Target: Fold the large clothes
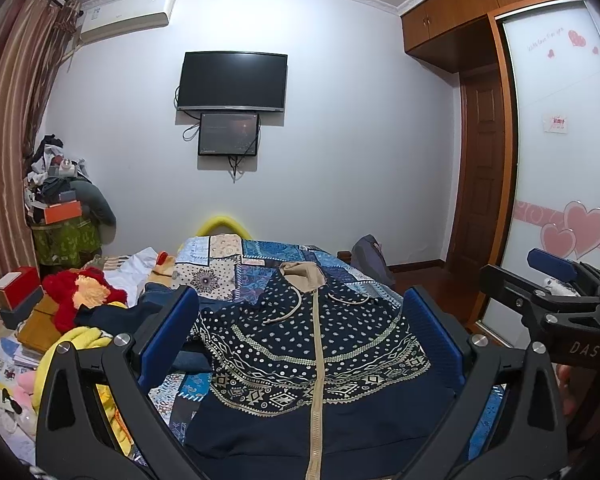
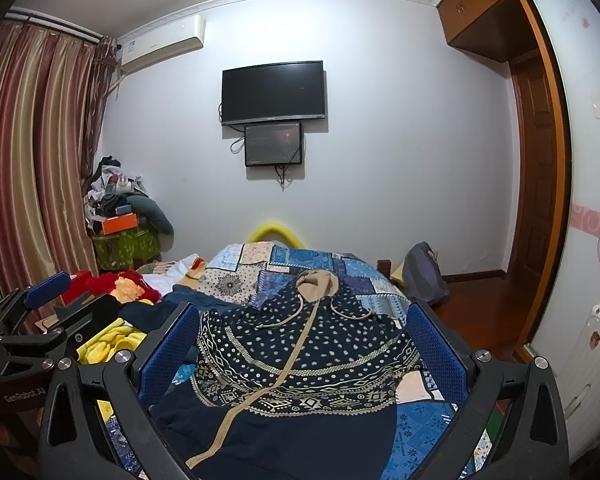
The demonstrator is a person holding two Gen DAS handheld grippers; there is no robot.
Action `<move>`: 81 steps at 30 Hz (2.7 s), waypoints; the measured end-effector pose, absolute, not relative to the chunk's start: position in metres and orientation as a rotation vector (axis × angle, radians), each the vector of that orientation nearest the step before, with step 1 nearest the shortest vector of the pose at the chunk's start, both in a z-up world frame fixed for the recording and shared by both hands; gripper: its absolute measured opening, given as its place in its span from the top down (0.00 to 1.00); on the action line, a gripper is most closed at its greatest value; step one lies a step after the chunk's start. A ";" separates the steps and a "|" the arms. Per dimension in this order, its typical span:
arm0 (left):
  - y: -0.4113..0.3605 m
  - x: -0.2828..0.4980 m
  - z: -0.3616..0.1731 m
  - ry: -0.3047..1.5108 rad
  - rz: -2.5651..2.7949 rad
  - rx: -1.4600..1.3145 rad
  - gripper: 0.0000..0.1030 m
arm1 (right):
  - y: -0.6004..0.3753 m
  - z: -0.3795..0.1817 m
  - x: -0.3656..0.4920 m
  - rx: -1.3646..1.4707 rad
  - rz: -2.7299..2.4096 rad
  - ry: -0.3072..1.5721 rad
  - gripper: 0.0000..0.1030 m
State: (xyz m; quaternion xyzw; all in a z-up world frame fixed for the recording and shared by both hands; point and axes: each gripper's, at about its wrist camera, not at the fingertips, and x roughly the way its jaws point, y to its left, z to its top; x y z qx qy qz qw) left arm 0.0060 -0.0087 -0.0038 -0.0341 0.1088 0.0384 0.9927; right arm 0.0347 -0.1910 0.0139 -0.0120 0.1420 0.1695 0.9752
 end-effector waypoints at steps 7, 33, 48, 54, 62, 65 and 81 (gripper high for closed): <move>-0.009 0.008 -0.003 0.222 0.076 -0.066 0.00 | -0.190 0.013 0.036 -0.025 0.340 0.288 0.00; 0.008 0.041 -0.030 0.292 0.088 -0.103 0.00 | -0.176 -0.010 0.069 -0.048 0.321 0.369 0.00; 0.114 0.135 -0.110 0.503 0.254 -0.125 0.00 | -0.129 -0.108 0.190 -0.178 0.323 0.643 0.00; 0.213 0.184 -0.154 0.633 0.350 -0.208 0.00 | -0.102 -0.130 0.253 -0.239 0.354 0.707 0.00; 0.320 0.236 -0.211 0.782 0.369 -0.420 0.00 | -0.074 -0.156 0.330 -0.265 0.386 0.767 0.00; 0.345 0.247 -0.234 0.817 0.333 -0.542 0.01 | -0.067 -0.171 0.352 -0.264 0.387 0.794 0.00; 0.436 0.291 -0.289 0.765 0.472 -0.818 0.65 | -0.060 -0.223 0.398 -0.155 0.463 0.976 0.00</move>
